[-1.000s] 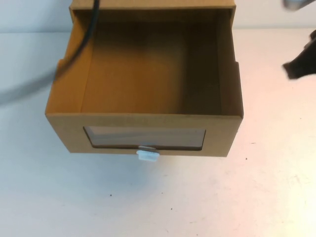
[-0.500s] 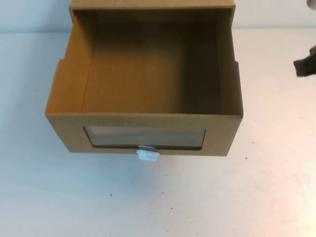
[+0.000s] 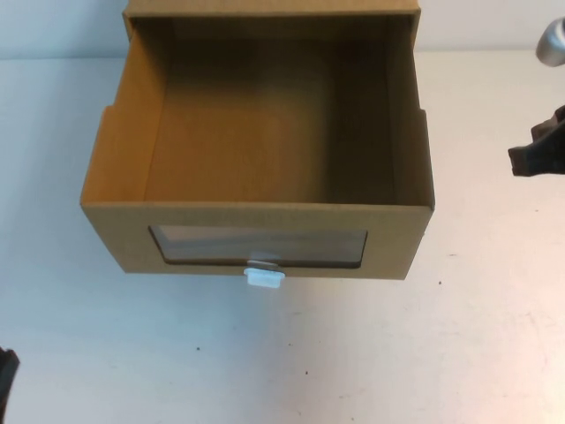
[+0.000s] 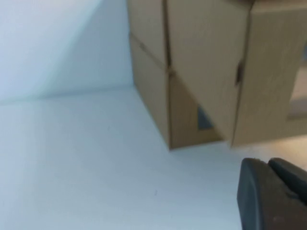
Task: Open the shoe box
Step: 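Pull the top drawer of the cardboard box fully open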
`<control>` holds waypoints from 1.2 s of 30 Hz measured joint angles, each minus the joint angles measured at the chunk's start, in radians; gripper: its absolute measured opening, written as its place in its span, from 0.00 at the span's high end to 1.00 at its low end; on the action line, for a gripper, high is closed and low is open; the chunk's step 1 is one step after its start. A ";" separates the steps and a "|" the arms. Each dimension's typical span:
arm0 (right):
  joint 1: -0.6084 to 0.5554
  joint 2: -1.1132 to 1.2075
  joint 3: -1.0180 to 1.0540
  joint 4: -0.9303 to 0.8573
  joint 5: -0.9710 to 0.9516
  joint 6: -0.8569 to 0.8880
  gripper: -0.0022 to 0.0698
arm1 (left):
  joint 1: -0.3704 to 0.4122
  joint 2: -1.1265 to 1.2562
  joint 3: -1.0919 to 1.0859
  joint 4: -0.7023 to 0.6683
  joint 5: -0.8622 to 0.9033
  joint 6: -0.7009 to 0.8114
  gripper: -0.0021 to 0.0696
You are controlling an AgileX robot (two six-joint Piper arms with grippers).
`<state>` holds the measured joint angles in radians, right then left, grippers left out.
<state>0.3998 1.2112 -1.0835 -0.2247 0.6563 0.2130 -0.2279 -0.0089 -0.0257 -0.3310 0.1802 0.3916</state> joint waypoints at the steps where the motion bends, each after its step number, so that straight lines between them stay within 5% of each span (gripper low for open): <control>1: 0.000 -0.007 0.002 0.003 -0.005 0.000 0.99 | 0.000 0.000 0.025 -0.002 -0.016 0.000 0.98; 36: 0.000 -0.009 0.008 0.008 -0.089 0.002 0.99 | 0.000 -0.001 0.051 -0.034 0.018 -0.065 0.98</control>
<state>0.3998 1.2021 -1.0754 -0.2165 0.5676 0.2153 -0.2279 -0.0094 0.0257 -0.3652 0.1985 0.3271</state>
